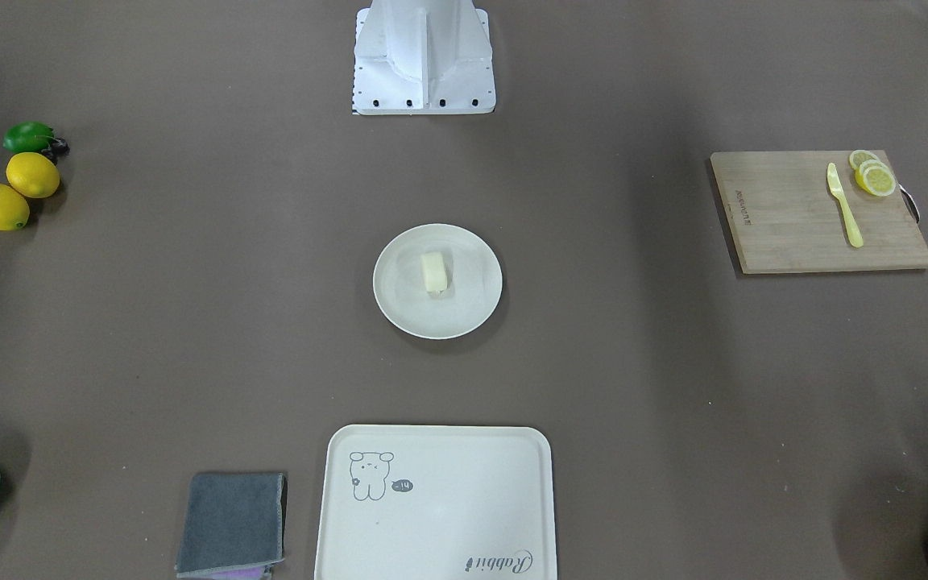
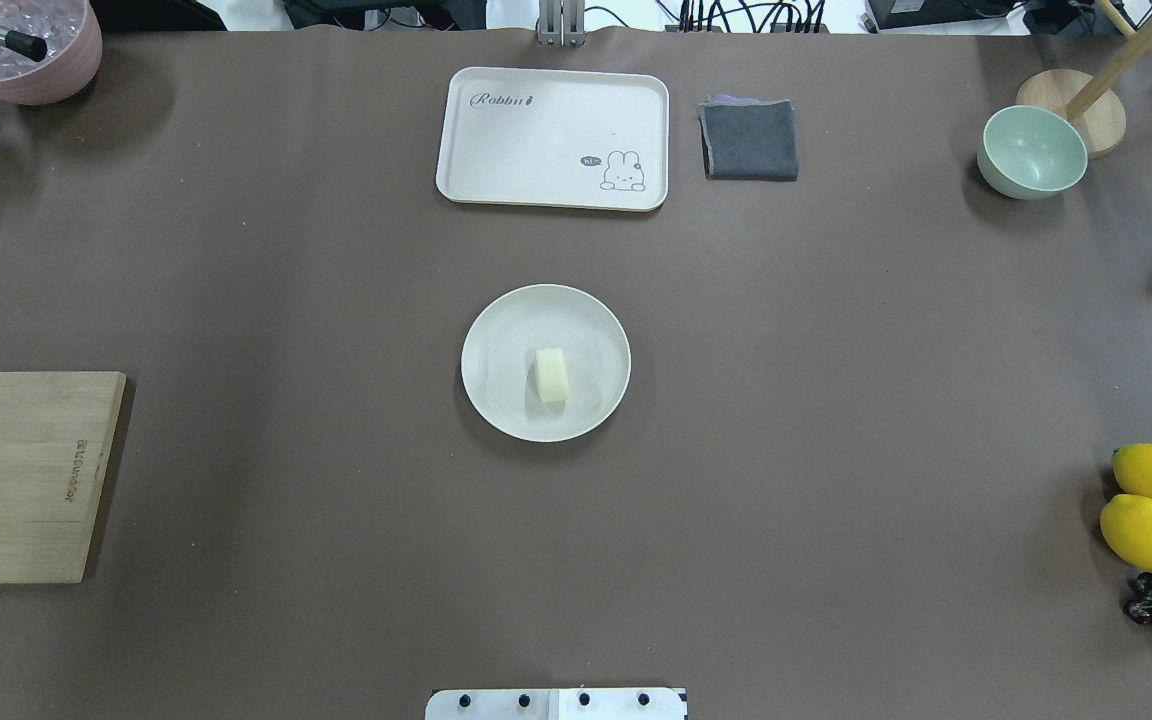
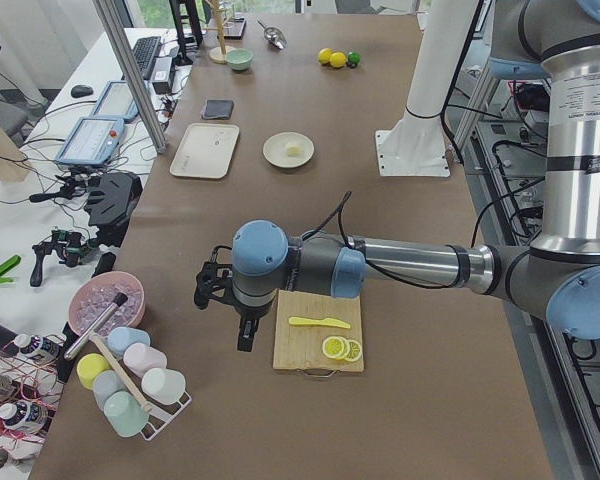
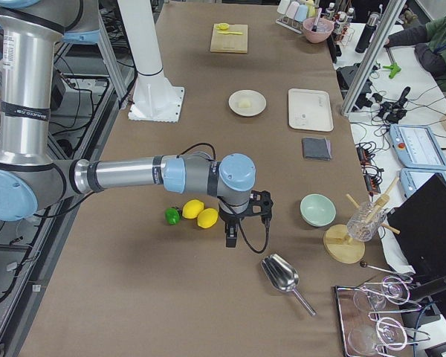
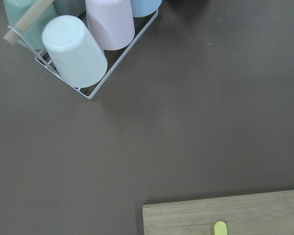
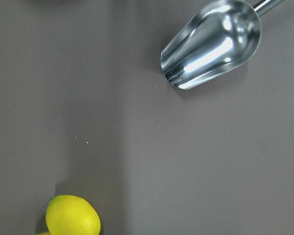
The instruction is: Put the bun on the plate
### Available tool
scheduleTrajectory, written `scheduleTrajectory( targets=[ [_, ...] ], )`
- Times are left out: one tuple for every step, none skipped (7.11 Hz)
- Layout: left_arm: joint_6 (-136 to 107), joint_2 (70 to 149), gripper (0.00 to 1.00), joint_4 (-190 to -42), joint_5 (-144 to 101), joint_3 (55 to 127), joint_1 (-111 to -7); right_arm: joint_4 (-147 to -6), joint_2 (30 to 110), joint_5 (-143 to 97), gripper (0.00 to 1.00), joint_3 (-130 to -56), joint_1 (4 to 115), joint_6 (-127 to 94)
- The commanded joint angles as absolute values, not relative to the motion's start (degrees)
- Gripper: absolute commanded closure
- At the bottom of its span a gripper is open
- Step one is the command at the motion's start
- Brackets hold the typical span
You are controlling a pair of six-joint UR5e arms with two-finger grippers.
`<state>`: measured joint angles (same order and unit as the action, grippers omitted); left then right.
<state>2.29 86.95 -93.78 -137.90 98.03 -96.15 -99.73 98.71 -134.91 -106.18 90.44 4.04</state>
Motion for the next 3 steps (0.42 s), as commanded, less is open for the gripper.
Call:
scheduleTrajectory(
  targets=[
    [2.29,86.92,0.02,-93.78,-137.9,97.65,-96.07,-99.67,98.79,-134.91,0.0,-106.17,90.44,4.13],
    [2.29,86.84,0.02,-93.78,-137.9,97.65,-96.15,-99.75,98.88,-134.91,0.0,-106.08,90.44,4.13],
    [2.29,86.84,0.02,-93.87,-137.99,97.65,-96.15,-99.76,99.05,-134.91,0.0,-106.17,90.44,4.13]
  ],
)
